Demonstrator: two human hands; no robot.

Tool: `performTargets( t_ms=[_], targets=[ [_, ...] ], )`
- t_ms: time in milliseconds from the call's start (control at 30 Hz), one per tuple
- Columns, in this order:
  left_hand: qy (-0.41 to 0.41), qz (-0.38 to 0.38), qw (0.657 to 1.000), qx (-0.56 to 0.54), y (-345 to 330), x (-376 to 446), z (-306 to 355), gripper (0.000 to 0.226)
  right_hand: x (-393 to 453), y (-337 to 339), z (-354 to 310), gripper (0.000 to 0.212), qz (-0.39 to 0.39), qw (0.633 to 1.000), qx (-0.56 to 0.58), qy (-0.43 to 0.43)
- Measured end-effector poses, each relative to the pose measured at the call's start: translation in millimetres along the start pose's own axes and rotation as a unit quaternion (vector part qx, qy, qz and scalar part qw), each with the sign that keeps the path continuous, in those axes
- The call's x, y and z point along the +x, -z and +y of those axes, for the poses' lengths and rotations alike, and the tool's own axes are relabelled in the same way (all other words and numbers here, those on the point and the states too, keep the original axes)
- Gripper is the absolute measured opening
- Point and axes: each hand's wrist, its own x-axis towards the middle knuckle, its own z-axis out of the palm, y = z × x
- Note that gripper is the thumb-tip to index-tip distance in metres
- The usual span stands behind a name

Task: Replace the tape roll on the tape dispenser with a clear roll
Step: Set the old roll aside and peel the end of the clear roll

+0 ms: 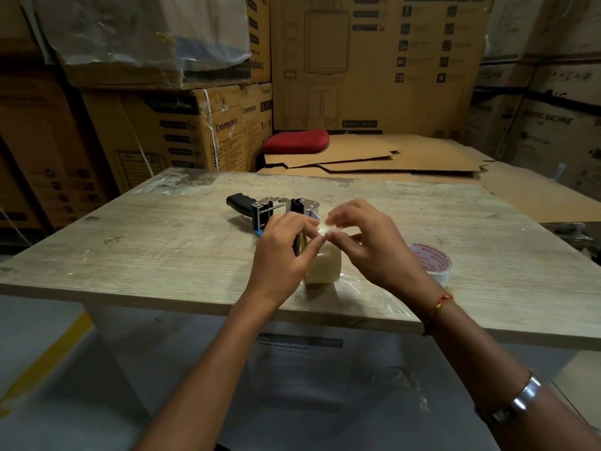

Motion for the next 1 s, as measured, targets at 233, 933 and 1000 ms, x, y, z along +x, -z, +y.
performTargets(
  t_ms=[233,933,1000],
  targets=[
    [0.034,0.053,0.998,0.019,-8.9,1.2,2.1,0.009,-22.1,-10.0,19.0,0.032,-0.041,0.978,0.141,-0.151],
    [0.256,0.103,0.959,-0.056,6.3,7.1,8.1,0.021,-31.8,-18.2,11.5,0.060,-0.095,0.951,0.248,-0.161],
    [0.294,0.091,0.945,-0.108,9.1,7.5,6.0,0.020,-31.6,-16.3,14.0,0.058,-0.072,0.971,0.186,-0.130]
  ],
)
